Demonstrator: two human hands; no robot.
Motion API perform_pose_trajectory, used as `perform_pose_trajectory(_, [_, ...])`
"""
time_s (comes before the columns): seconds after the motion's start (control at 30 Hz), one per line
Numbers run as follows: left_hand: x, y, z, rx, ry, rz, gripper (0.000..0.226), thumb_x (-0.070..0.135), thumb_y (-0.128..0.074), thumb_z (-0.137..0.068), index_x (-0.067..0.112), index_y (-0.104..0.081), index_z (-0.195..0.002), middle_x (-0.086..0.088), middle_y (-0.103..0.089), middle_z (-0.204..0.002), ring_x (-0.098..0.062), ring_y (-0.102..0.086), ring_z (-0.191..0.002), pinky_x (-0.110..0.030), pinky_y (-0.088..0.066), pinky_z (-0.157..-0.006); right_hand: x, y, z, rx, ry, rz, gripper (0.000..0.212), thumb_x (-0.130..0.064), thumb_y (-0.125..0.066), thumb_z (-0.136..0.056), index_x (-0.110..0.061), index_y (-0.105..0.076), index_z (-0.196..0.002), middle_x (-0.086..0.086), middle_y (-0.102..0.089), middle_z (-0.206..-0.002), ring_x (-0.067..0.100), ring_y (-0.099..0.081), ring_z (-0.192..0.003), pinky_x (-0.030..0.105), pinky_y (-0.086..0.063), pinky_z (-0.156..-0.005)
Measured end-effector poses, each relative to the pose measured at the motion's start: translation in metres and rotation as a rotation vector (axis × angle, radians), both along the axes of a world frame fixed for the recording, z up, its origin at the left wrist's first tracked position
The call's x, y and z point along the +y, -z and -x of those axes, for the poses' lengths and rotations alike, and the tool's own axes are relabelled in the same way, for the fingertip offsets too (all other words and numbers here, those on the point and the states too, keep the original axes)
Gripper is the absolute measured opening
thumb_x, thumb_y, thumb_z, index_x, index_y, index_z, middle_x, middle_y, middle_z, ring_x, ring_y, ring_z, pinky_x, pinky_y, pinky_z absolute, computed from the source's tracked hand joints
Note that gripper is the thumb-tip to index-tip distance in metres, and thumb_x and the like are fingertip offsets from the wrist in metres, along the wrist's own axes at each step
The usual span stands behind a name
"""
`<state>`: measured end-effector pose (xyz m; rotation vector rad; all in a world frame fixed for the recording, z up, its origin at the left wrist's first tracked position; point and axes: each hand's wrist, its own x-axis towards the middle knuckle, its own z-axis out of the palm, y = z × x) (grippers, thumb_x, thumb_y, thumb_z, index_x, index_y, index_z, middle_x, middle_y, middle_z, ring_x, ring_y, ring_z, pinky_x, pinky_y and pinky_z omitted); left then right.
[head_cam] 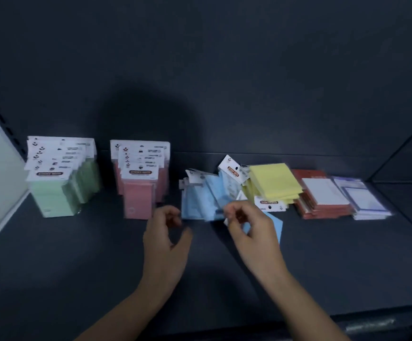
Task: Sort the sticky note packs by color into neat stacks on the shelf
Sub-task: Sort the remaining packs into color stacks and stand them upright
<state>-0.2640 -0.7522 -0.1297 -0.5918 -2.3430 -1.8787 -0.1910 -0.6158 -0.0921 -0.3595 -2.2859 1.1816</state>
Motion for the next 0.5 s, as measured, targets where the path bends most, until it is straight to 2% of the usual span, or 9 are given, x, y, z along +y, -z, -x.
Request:
perform_pose_trajectory(0.1, [0.006, 0.017, 0.012, -0.109, -0.18, 0.174, 0.049, 0.025, -0.06, -0.065, 0.018, -0.051, -0.113, 0.005, -0.051, -0.104, -0.021, -0.051, -0.105, -0.04, -0.043, -0.092, 0.048, 0.007, -0.027, -0.058, 0.011, -0.104, 0.029, 0.001, -0.058, -0.084, -0.028, -0.06, -0.082, -0.016, -0.063, -0.085, 0.005, -0.056, -0.086, 0.008, -0.039, -0.069])
perform_pose_trajectory(0.13, [0.006, 0.02, 0.018, -0.141, -0.239, 0.226, 0.053, 0.022, -0.064, -0.068, 0.011, -0.05, -0.118, -0.001, -0.051, -0.109, -0.026, -0.05, -0.109, -0.044, -0.041, -0.097, 0.06, 0.01, -0.034, -0.076, 0.005, -0.119, 0.028, 0.001, -0.058, -0.084, -0.027, -0.06, -0.082, -0.015, -0.063, -0.085, 0.006, -0.056, -0.085, 0.009, -0.039, -0.066])
perform_pose_trajectory(0.2, [0.002, 0.021, 0.028, -0.142, -0.367, 0.271, 0.049, 0.012, -0.068, -0.071, 0.005, -0.052, -0.117, -0.012, -0.054, -0.112, -0.033, -0.051, -0.109, -0.049, -0.04, -0.099, 0.08, 0.014, -0.044, -0.094, -0.014, -0.128, 0.025, -0.004, -0.058, -0.084, -0.028, -0.061, -0.081, -0.015, -0.061, -0.084, 0.009, -0.056, -0.08, 0.013, -0.04, -0.061])
perform_pose_trajectory(0.3, [0.0, 0.016, 0.031, -0.096, -0.463, 0.305, 0.047, -0.002, -0.068, -0.072, -0.001, -0.051, -0.116, -0.02, -0.047, -0.116, -0.033, -0.042, -0.116, -0.037, -0.032, -0.104, 0.096, 0.016, -0.051, -0.104, -0.039, -0.118, 0.02, -0.016, -0.052, -0.082, -0.035, -0.056, -0.078, -0.014, -0.058, -0.088, 0.011, -0.055, -0.08, 0.018, -0.043, -0.065])
perform_pose_trajectory(0.37, [0.0, 0.017, 0.03, -0.054, -0.448, 0.366, 0.047, -0.005, -0.068, -0.073, -0.003, -0.05, -0.117, -0.021, -0.044, -0.115, -0.032, -0.04, -0.115, -0.036, -0.031, -0.1, 0.104, 0.019, -0.052, -0.15, -0.064, -0.161, 0.027, -0.011, -0.056, -0.085, -0.037, -0.054, -0.078, -0.015, -0.057, -0.086, 0.009, -0.054, -0.083, 0.015, -0.041, -0.069])
perform_pose_trajectory(0.4, [0.0, 0.017, 0.029, -0.03, -0.436, 0.401, 0.046, -0.005, -0.068, -0.073, -0.002, -0.051, -0.116, -0.021, -0.045, -0.113, -0.033, -0.042, -0.112, -0.038, -0.033, -0.098, 0.106, 0.021, -0.052, -0.181, -0.074, -0.199, 0.028, -0.007, -0.058, -0.086, -0.035, -0.055, -0.08, -0.016, -0.056, -0.086, 0.008, -0.053, -0.086, 0.014, -0.039, -0.071])
perform_pose_trajectory(0.5, [-0.001, 0.019, 0.029, 0.003, -0.387, 0.487, 0.044, -0.002, -0.067, -0.074, 0.001, -0.054, -0.116, -0.02, -0.046, -0.113, -0.035, -0.043, -0.108, -0.041, -0.034, -0.095, 0.109, 0.027, -0.052, -0.285, -0.067, -0.282, 0.012, -0.011, -0.06, -0.087, -0.02, -0.063, -0.093, -0.012, -0.051, -0.097, 0.011, -0.048, -0.096, 0.017, -0.034, -0.077])
